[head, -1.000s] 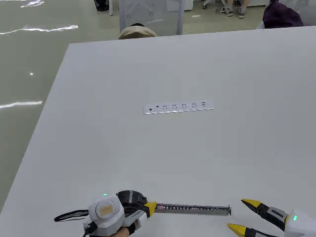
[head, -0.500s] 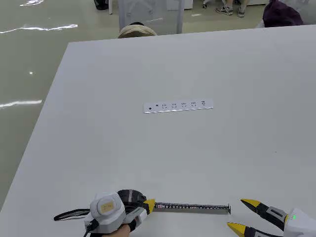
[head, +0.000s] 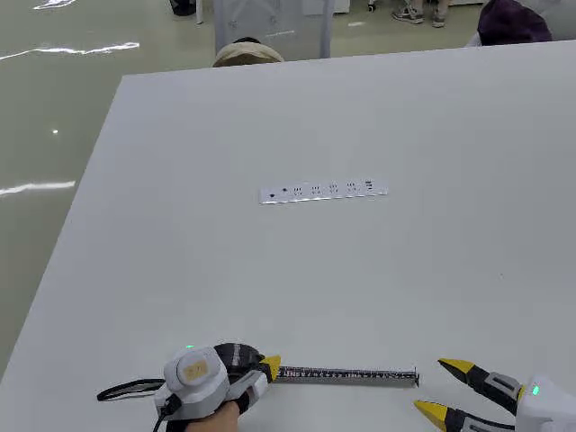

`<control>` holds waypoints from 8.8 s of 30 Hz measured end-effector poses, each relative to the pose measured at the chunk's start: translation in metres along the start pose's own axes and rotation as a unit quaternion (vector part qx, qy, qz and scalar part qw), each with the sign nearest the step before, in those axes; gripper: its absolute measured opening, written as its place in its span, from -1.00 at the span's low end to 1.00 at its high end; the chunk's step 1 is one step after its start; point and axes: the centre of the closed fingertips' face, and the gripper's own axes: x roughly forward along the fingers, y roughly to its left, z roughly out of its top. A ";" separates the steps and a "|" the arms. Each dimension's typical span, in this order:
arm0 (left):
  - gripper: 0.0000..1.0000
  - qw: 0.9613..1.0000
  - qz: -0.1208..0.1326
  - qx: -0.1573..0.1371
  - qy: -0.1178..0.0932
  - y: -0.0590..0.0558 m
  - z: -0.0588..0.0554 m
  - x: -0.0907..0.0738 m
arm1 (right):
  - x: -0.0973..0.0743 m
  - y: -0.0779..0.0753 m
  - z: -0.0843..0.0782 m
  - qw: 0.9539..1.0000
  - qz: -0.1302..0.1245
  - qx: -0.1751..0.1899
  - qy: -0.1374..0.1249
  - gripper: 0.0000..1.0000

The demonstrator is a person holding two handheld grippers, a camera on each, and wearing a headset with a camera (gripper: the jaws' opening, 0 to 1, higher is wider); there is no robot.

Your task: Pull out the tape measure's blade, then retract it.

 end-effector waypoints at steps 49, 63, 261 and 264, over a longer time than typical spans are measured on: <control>0.34 0.999 0.040 0.004 0.001 0.010 -0.001 0.003 | 0.008 -0.002 -0.008 1.000 0.025 0.014 0.010 -0.19; 0.36 0.999 0.040 0.005 0.003 0.010 -0.003 0.004 | 0.019 -0.006 -0.019 0.998 0.057 0.031 0.023 -0.19; 0.37 0.999 0.034 0.039 0.014 0.010 -0.010 0.008 | 0.120 0.054 -0.015 0.986 0.169 -0.008 -0.008 -0.76; 0.37 0.999 0.034 0.039 0.014 0.010 -0.010 0.008 | 0.122 0.056 -0.013 0.985 0.171 -0.008 -0.007 -0.76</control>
